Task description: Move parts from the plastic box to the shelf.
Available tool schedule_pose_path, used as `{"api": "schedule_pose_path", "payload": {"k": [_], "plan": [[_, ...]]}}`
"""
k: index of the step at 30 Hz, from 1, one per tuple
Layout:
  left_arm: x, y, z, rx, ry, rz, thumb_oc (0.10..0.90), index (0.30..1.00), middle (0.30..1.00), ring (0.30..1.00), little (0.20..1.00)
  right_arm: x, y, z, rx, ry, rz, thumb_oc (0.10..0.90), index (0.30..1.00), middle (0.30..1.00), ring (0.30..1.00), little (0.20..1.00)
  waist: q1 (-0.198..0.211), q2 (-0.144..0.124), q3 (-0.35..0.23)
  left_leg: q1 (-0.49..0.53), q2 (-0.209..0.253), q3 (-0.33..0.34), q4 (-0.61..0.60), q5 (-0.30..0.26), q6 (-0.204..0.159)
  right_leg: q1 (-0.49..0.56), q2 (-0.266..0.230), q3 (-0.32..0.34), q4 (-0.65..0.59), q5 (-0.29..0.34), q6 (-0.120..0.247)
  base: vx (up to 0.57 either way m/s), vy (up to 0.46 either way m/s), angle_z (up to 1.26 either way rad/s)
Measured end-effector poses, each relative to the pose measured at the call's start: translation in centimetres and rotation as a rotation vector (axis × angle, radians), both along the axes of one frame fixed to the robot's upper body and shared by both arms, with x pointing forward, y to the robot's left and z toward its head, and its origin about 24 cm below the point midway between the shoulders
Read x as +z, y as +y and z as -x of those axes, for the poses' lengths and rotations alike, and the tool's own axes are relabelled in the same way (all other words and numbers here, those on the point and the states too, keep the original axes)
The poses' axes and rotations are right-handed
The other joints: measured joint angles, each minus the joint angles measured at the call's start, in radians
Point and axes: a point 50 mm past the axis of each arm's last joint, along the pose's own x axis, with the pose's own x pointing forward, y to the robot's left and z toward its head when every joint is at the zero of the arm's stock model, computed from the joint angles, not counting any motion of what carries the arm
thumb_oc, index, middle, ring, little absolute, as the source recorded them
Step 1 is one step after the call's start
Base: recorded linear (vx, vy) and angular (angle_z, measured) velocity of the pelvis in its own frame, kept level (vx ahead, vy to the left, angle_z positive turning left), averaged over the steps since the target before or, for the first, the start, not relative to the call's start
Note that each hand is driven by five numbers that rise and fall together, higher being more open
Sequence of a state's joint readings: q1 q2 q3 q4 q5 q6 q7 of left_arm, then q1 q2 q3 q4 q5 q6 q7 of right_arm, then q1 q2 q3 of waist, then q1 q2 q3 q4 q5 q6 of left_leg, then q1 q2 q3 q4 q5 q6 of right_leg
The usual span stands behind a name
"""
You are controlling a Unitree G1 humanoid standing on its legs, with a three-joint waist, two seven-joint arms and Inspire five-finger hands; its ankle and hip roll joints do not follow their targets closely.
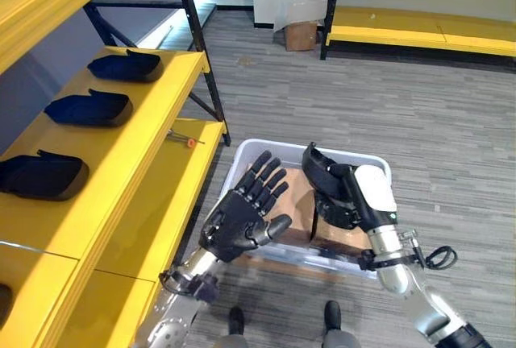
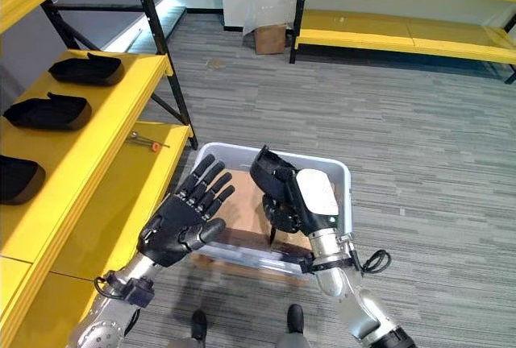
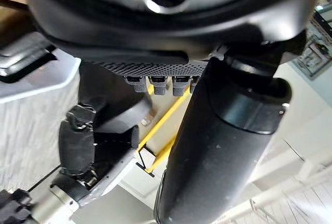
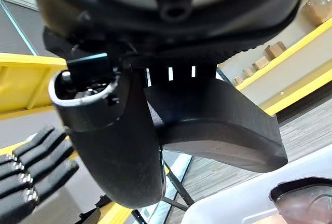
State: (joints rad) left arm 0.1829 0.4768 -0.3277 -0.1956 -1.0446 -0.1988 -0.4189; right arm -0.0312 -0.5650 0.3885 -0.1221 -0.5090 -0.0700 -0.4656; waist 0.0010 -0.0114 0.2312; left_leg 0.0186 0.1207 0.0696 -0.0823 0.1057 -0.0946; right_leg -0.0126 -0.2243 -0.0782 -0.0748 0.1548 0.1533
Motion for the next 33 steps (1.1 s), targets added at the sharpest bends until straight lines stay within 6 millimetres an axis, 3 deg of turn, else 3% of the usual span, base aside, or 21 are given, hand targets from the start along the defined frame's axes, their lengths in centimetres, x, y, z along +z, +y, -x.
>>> {"api": "schedule_pose_path", "payload": {"k": [3, 4, 5, 7, 10, 14, 15, 17, 18, 19, 20, 21, 22, 23, 24, 26, 27, 28, 29, 32, 33], "plan": [[-0.3, 0.0, 0.3, -0.001, 0.019, -0.001, 0.9, 1.0, 1.0, 1.0, 1.0, -0.2, -1.3, 0.5, -0.042, 0.009, 0.003, 0.4, 0.3, 0.3, 0.3, 0.3, -0.008, 0.013, -0.008, -0.019, 0.004, -0.056, -0.001, 0.005, 0.007, -0.002, 0.018, 0.012, 0.044, -0.047, 0.006, -0.14, -0.124, 0.54], [-0.1, 0.4, 0.2, 0.01, 0.01, 0.0, 0.9, 1.0, 1.0, 1.0, 1.0, -0.6, -2.5, 1.1, -0.074, 0.028, 0.031, 0.4, 0.3, 0.3, 0.3, 0.3, -0.031, 0.031, -0.019, -0.04, 0.015, -0.132, 0.004, 0.022, 0.022, -0.015, 0.068, 0.088, 0.113, -0.116, -0.001, -0.3, -0.248, 1.25], [0.2, 0.6, -0.1, 0.025, -0.004, 0.005, 0.9, 1.0, 1.0, 1.0, 1.0, -0.3, -3.0, 1.1, -0.069, 0.02, 0.07, 0.4, 0.3, 0.3, 0.3, 0.3, -0.02, 0.049, -0.036, -0.074, 0.032, -0.169, 0.004, 0.029, 0.027, -0.04, 0.1, 0.104, 0.135, -0.142, -0.015, -0.3, -0.241, 1.16], [0.2, 0.3, -0.2, 0.047, -0.004, 0.038, 0.9, 1.0, 1.0, 1.0, 1.0, 0.4, -3.2, 0.6, -0.058, -0.006, 0.098, 0.4, 0.3, 0.3, 0.3, 0.3, 0.009, 0.081, -0.052, -0.1, 0.04, -0.193, 0.008, 0.029, 0.069, -0.048, 0.115, 0.093, 0.108, -0.126, -0.026, -0.23, -0.193, 0.25], [-0.2, -0.5, 0.1, 0.045, 0.017, 0.062, 0.9, 1.0, 1.0, 1.0, 1.0, 1.1, -3.2, 0.4, -0.053, -0.049, 0.071, 0.4, 0.3, 0.3, 0.3, 0.3, 0.012, 0.117, -0.074, -0.125, 0.035, -0.211, 0.023, 0.028, 0.072, -0.032, 0.117, 0.094, 0.061, -0.103, -0.023, -0.19, -0.151, 0.07], [-0.6, -0.3, 0.5, 0.071, 0.044, 0.065, 0.9, 1.0, 1.0, 1.0, 1.0, 1.5, -3.0, 0.5, -0.046, -0.065, 0.018, 0.4, 0.3, 0.3, 0.3, 0.3, 0.013, 0.132, -0.073, -0.167, 0.03, -0.233, 0.042, 0.045, 0.062, -0.031, 0.12, 0.068, 0.043, -0.094, -0.018, -0.16, -0.072, 0.3], [-0.8, -0.3, 0.6, 0.073, 0.051, 0.065, 0.9, 1.0, 1.0, 1.0, 1.0, 1.5, -3.1, 0.5, -0.055, -0.071, 0.013, 0.4, 0.3, 0.3, 0.3, 0.3, 0.005, 0.14, -0.073, -0.197, 0.024, -0.233, 0.053, 0.077, 0.05, -0.029, 0.119, 0.036, 0.043, -0.098, -0.023, -0.16, -0.028, 1.06], [-0.8, -0.6, 0.4, 0.057, 0.047, 0.06, 0.9, 1.0, 1.0, 1.0, 1.0, 1.2, -3.6, 0.9, -0.096, -0.078, 0.001, 0.4, 0.3, 0.3, 0.3, 0.3, -0.021, 0.159, -0.064, -0.251, -0.003, -0.131, 0.065, 0.158, 0.062, -0.015, 0.119, -0.02, 0.049, -0.121, -0.036, -0.16, 0.011, 1.68], [-0.6, -0.7, 0.3, 0.047, 0.038, 0.054, 0.9, 1.0, 1.0, 1.0, 1.0, 1.1, -3.8, 0.9, -0.105, -0.07, 0.01, 0.4, 0.3, 0.3, 0.3, 0.3, -0.026, 0.188, -0.058, -0.247, 0.015, -0.05, 0.037, 0.125, 0.104, -0.005, 0.133, -0.074, 0.078, -0.142, -0.035, -0.16, 0.085, 2.06], [-0.6, -0.2, 0.4, 0.039, 0.037, 0.02, 0.9, 1.0, 1.0, 1.0, 1.0, 0.9, -3.6, 1.1, -0.106, -0.064, -0.004, 0.4, 0.3, 0.3, 0.3, 0.3, -0.014, 0.181, -0.039, -0.25, 0.043, 0.05, 0.038, 0.001, 0.079, -0.023, 0.135, -0.082, 0.163, -0.204, -0.073, -0.1, 0.095, 1.87], [-0.5, 0.2, 0.4, 0.036, 0.034, -0.008, 0.9, 1.0, 1.0, 1.0, 1.0, 0.8, -3.3, 1.0, -0.099, -0.064, -0.011, 0.4, 0.3, 0.3, 0.3, 0.3, -0.011, 0.127, -0.022, -0.253, 0.024, 0.089, 0.056, -0.06, 0.033, -0.036, 0.08, -0.084, 0.186, -0.225, -0.089, -0.12, 0.169, 1.32], [-0.7, 0.6, 0.5, 0.036, 0.041, -0.031, 0.9, 1.0, 1.0, 1.0, 1.0, 1.1, -3.0, 0.7, -0.09, -0.073, -0.023, 0.4, 0.3, 0.3, 0.3, 0.3, 0.013, 0.085, -0.016, -0.263, -0.003, 0.117, 0.149, -0.046, 0.076, -0.045, 0.03, -0.092, 0.197, -0.225, -0.093, -0.05, 0.132, 0.52], [-0.8, 0.6, 0.5, 0.034, 0.049, -0.044, 0.9, 1.0, 1.0, 1.0, 1.0, 1.3, -2.6, 0.6, -0.079, -0.084, -0.039, 0.4, 0.3, 0.3, 0.3, 0.3, 0.024, 0.056, -0.017, -0.246, -0.005, 0.149, 0.214, -0.054, 0.091, -0.042, -0.01, -0.095, 0.187, -0.212, -0.106, -0.06, 0.211, 0.38], [-0.6, 0.1, 0.4, 0.021, 0.038, -0.052, 0.9, 1.0, 1.0, 1.0, 1.0, 1.9, -2.3, 0.7, -0.064, -0.106, -0.048, 0.4, 0.3, 0.3, 0.3, 0.3, 0.01, 0.047, -0.017, -0.176, 0.013, 0.195, 0.237, -0.086, 0.085, 0.0, -0.037, -0.125, 0.152, -0.18, -0.071, -0.05, 0.215, 0.8], [-0.2, -1.4, 0.2, -0.007, 0.019, 0.0, 0.9, 1.0, 1.0, 1.0, 1.0, 3.0, -2.4, 0.7, -0.044, -0.15, -0.024, 0.4, 0.3, 0.3, 0.3, 0.3, -0.043, 0.108, -0.03, -0.049, 0.054, 0.203, 0.147, 0.025, 0.108, 0.033, -0.027, -0.17, 0.175, -0.192, -0.029, -0.06, 0.303, 0.98], [0.7, -2.0, -0.7, -0.039, -0.021, 0.0, 0.9, 1.0, 1.0, 1.0, 1.0, 3.4, -2.1, 0.5, -0.034, -0.172, -0.036, 0.4, 0.3, 0.3, 0.3, 0.3, -0.051, 0.091, -0.024, -0.038, 0.03, 0.223, 0.092, 0.038, 0.099, 0.003, -0.039, -0.158, 0.205, -0.226, -0.022, -0.05, 0.31, 0.58], [0.9, -2.2, -1.1, -0.055, -0.032, -0.005, 0.9, 1.0, 1.0, 1.0, 1.0, 3.5, -2.1, 0.4, -0.03, -0.177, -0.037, 0.4, 0.3, 0.3, 0.3, 0.3, -0.046, 0.085, -0.025, -0.038, 0.031, 0.219, 0.06, 0.051, 0.089, 0.013, -0.039, -0.163, 0.185, -0.207, -0.018, -0.03, 0.331, 0.31], [1.1, -2.4, -1.2, -0.068, -0.038, -0.014, 0.9, 1.0, 1.0, 1.0, 1.0, 3.6, -2.0, 0.3, -0.029, -0.181, -0.04, 0.4, 0.3, 0.3, 0.3, 0.3, -0.049, 0.079, -0.023, -0.036, 0.029, 0.224, 0.038, 0.049, 0.105, 0.021, -0.053, -0.188, 0.163, -0.175, -0.005, -0.02, 0.378, 0.21], [1.0, -2.4, -1.2, -0.069, -0.034, -0.015, 0.9, 1.0, 1.0, 1.0, 1.0, 3.5, -2.0, 0.4, -0.028, -0.182, -0.051, 0.4, 0.3, 0.3, 0.3, 0.3, -0.05, 0.076, -0.022, -0.033, 0.029, 0.241, 0.048, 0.0, 0.135, 0.025, -0.059, -0.189, 0.158, -0.168, -0.003, -0.01, 0.355, 0.17], [0.7, -2.4, -1.2, -0.049, -0.013, -0.033, 0.9, 1.0, 1.0, 1.0, 1.0, 2.7, -1.7, 0.9, -0.035, -0.153, -0.09, 0.4, 0.3, 0.3, 0.3, 0.3, -0.085, 0.067, -0.02, -0.034, -0.019, 0.249, 0.061, -0.019, 0.066, 0.058, -0.091, -0.202, 0.149, -0.16, 0.021, 0.0, 0.299, 0.2], [0.7, -2.4, -1.2, -0.04, -0.013, -0.048, 0.9, 1.0, 1.0, 1.0, 1.0, 2.4, -1.7, 1.1, -0.039, -0.143, -0.095, 0.4, 0.3, 0.3, 0.3, 0.3, -0.086, 0.062, -0.023, -0.033, -0.036, 0.247, 0.053, -0.021, 0.065, 0.062, -0.105, -0.204, 0.141, -0.156, 0.017, -0.01, 0.443, 0.24]]}}
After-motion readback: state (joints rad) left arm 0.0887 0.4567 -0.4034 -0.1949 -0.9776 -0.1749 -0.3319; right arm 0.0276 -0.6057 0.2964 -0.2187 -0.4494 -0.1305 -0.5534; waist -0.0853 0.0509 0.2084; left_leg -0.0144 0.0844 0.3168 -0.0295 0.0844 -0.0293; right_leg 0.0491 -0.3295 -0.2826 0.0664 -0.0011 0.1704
